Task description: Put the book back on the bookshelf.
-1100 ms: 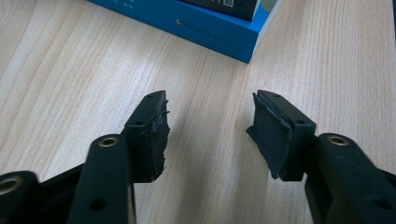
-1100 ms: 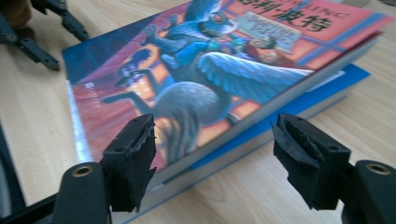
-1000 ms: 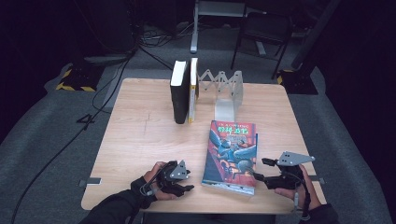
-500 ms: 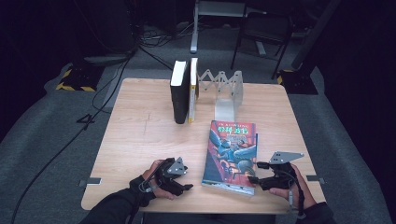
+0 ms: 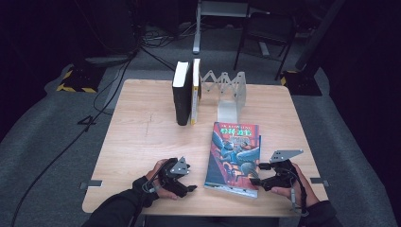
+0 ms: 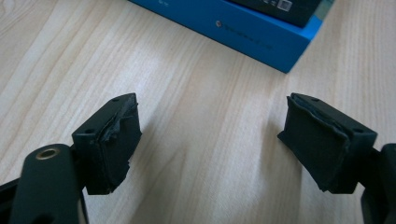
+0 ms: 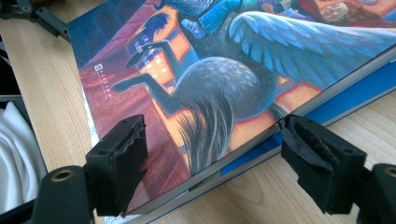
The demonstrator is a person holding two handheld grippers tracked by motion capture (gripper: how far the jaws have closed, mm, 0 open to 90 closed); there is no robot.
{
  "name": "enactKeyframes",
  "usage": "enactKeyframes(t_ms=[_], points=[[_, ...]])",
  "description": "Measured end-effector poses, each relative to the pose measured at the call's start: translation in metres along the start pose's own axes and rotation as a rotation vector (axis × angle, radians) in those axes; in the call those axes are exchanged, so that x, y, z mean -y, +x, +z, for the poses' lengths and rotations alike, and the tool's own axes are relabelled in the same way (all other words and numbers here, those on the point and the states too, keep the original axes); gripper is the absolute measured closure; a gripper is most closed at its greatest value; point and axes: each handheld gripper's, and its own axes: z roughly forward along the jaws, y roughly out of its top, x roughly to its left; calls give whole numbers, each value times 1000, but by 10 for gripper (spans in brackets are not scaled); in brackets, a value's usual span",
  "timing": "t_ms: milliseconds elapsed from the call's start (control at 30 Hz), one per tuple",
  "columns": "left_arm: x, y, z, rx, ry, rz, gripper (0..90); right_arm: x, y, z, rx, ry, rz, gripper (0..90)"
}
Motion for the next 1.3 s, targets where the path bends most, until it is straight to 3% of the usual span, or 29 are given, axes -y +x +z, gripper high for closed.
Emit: enactKeyframes(t_ms=[233, 433, 533, 567, 633, 700, 900, 967, 1100, 1267, 1300], points=[[-6, 15, 6, -23, -4, -22, 176, -6, 1, 1, 10, 22, -34, 213], [-12, 27, 11, -49, -7, -58, 173, -11, 6, 1, 43, 11, -76, 248], [-15, 30, 14, -51, -5, -55, 168, -13, 6, 0, 46, -7, -77, 297], [-16, 30, 15, -50, -6, -58, 166, -14, 5, -1, 38, -27, -78, 378], [-17, 31, 16, -51, -7, -57, 165, -15, 4, -1, -14, -63, -66, 416], [-17, 31, 16, -50, -8, -59, 165, -20, 6, 5, 0, -31, -85, 406], [-17, 31, 16, -55, -8, -60, 166, -24, 7, 6, 29, -7, -90, 354], [-17, 31, 16, -56, -8, -61, 166, -22, 9, 3, 68, 30, -98, 295], [-17, 31, 16, -56, -8, -62, 166, -7, 12, -8, 67, 44, -100, 284], [-16, 30, 16, -58, -9, -65, 166, 12, 17, -23, 42, 17, -96, 366], [-16, 30, 16, -59, -9, -66, 167, 18, 24, -26, 53, 34, -135, 425]])
